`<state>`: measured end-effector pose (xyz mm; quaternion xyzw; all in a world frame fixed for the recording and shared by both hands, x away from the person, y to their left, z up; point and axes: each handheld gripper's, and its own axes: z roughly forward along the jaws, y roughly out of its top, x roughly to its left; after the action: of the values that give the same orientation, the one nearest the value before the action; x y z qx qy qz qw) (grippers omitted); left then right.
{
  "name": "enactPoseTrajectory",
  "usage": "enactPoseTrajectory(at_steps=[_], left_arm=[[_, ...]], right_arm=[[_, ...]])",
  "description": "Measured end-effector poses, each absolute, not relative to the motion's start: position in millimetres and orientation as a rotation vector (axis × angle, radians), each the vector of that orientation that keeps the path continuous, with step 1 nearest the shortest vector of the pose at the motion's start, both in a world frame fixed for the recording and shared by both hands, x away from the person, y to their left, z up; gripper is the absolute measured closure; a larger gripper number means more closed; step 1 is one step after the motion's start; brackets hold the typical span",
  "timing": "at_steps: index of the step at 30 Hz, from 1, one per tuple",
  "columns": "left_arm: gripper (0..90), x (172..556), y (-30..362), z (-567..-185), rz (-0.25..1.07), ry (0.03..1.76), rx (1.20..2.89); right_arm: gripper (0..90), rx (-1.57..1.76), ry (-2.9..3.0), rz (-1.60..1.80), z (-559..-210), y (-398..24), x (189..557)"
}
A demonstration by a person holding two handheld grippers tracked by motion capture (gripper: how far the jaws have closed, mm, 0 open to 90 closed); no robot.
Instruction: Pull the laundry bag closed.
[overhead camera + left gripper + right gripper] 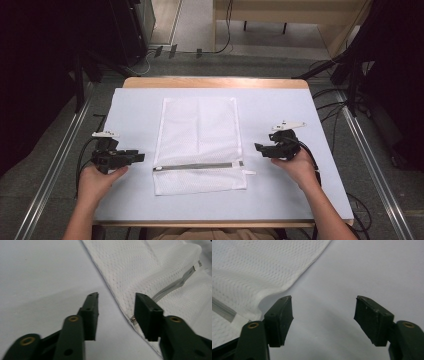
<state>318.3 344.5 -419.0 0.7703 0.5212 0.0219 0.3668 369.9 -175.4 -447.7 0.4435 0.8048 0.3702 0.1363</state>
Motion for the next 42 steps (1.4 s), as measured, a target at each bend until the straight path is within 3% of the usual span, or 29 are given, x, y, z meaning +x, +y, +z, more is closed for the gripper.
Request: enactPoseTrajectory(at_steps=[2,8,13,26,34,42], left_arm=[[45.9,320.5,344.6,-420.4,0.031,1.348,1.971],[46.8,321.3,344.1,-422.9,0.013,1.362,1.99],[40.3,321.5,349.0,-420.0,-0.008,1.366,1.92],[45.9,320.0,351.2,-422.3,-0.015,1.363,1.938],[45.4,314.9,346.9,-421.9,0.063,1.312,1.949],[43.3,317.0,343.5,-423.3,0.037,1.317,1.947]], right_arm=[[34.6,1.285,2.337,1.08,-447.2,-174.5,369.5],[38.4,1.279,2.349,1.089,-446.4,-171.4,368.5],[42.8,1.262,2.373,1.091,-446.7,-167.4,368.3],[45.5,1.274,2.383,1.113,-445.7,-163.7,368.1],[45.6,1.283,2.386,1.123,-445.2,-159.6,367.4],[46.1,1.276,2.413,1.124,-446.4,-154.8,367.3]])
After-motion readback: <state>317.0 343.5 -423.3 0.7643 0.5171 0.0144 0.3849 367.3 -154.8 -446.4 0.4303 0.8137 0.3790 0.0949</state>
